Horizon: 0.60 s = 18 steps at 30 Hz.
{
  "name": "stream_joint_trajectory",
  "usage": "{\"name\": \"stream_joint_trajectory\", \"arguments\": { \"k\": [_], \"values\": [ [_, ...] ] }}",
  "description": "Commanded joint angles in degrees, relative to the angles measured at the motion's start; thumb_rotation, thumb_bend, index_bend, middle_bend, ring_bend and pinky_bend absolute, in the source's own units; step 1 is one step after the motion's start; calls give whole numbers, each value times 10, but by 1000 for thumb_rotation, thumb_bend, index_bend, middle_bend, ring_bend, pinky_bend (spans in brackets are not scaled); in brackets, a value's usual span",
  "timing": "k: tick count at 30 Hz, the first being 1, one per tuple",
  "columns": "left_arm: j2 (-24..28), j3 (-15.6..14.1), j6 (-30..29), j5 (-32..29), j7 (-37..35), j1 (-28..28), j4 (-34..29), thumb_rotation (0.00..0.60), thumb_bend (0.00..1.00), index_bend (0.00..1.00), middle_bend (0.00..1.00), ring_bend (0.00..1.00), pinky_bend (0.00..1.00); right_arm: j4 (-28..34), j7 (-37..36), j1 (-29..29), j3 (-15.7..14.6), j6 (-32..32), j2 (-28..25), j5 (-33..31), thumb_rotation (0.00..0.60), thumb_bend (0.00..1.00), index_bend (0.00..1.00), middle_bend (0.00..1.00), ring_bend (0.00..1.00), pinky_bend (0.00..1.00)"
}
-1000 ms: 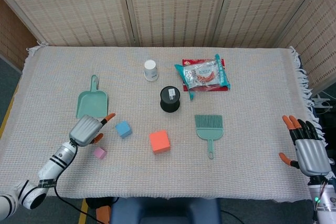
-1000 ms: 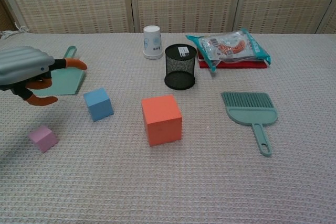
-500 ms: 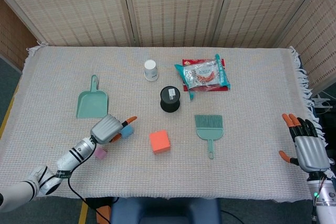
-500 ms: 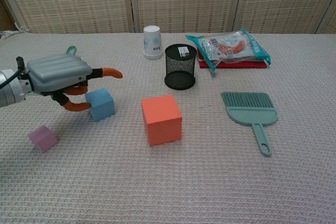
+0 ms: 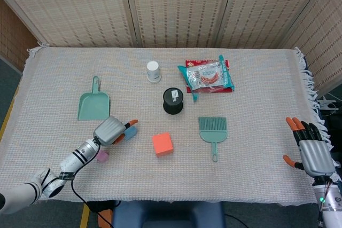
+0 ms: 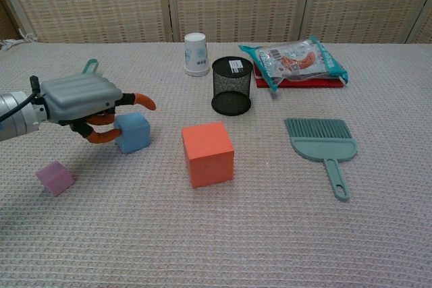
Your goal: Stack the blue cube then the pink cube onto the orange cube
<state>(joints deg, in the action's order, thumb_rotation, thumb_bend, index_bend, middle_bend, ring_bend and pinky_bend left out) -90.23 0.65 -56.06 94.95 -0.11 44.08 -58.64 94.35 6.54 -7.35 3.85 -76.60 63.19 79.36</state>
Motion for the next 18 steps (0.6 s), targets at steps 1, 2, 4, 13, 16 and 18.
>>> {"name": "stream_joint_trajectory", "arguments": {
  "k": [1,2,4,13,16,18],
  "values": [
    [3,-3,6,-4,4,1,-1,600,345,197,999,1000,1000,0,0,-1,0,1,0,0,600,95,0,0,0,0],
    [3,-5,9,-4,7,2,-1,600,346,205,1000,1000,1000,0,1,-1,-1,2,0,0,600,95,0,0,0,0],
    [5,-10,13,-3,13,4,-1,600,350,219,1000,1000,1000,1,1,-1,-1,2,0,-1,600,95,0,0,0,0],
    [6,-17,5,2,30,9,-4,600,347,316,1000,1000,1000,2,1,-2,-3,4,0,-1,600,95,0,0,0,0],
    [-5,-18,-19,12,24,7,13,600,350,461,1000,1000,1000,2,0,-2,-4,3,-2,1,600,95,0,0,0,0],
    [-16,-18,-39,18,15,5,30,600,353,543,1000,1000,1000,3,-1,-2,-4,3,-2,2,600,95,0,0,0,0]
  ]
}}
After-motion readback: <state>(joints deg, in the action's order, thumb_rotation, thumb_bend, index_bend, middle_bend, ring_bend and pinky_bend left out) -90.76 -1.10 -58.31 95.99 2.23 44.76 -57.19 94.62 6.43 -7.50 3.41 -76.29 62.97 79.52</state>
